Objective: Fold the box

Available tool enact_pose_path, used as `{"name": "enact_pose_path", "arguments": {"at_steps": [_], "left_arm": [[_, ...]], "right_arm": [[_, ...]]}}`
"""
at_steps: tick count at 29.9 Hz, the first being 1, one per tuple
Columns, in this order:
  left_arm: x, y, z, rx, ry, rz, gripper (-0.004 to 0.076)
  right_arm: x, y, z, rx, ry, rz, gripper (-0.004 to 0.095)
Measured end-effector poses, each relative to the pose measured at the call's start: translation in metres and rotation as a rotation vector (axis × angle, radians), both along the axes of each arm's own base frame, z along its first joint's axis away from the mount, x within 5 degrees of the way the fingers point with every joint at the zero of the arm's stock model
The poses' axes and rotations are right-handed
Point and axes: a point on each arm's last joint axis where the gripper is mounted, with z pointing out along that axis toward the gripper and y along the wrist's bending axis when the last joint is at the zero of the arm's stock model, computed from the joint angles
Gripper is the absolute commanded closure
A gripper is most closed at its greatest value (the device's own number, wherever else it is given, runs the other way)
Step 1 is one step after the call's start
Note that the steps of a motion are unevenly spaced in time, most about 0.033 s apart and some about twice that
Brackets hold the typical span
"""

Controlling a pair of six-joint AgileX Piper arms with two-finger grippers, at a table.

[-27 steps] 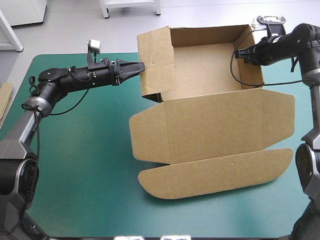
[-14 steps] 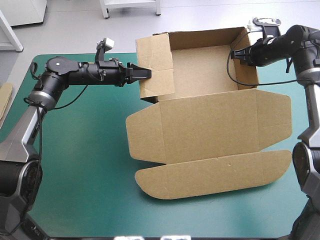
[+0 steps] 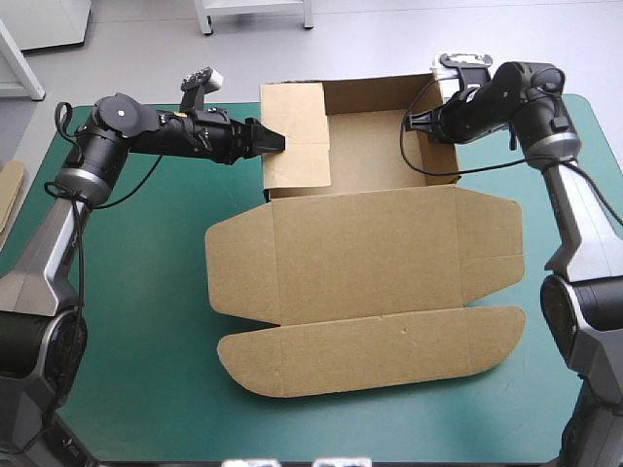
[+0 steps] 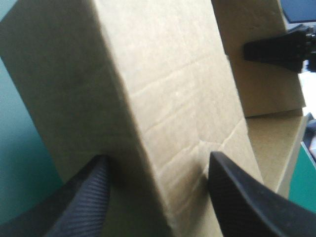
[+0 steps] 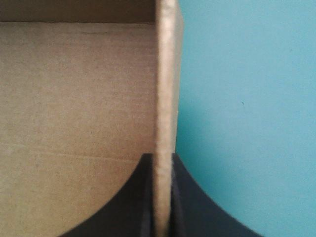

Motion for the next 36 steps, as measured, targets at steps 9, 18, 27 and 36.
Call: {"name": "enact_pose_path", "arguments": {"at_steps": [9,18,27,36], "left_arm": [[-0.002,0.008,-0.011,0.208,0.084,0.075,0.0311],[-0.006,-0.016,-0.012,0.305,0.085,0.073,0.0322],[0.004,-0.028,-0.020,0.373,0.124,0.092,0.0363],[0.020,-0.030,-0.023,0.434,0.137,0.100,0.0398]], "right_arm": [[0.002,0.012,-0.005,0.006,0.007,-0.025,0.0925],[0.002,0.013,-0.005,0.009,0.012,-0.031,0.0925],[0.001,0.018,-0.007,0.065,0.044,-0.039,0.0925],[0.006,0.020,-0.019,0.065,0.086,-0.046,0.0925]]}}
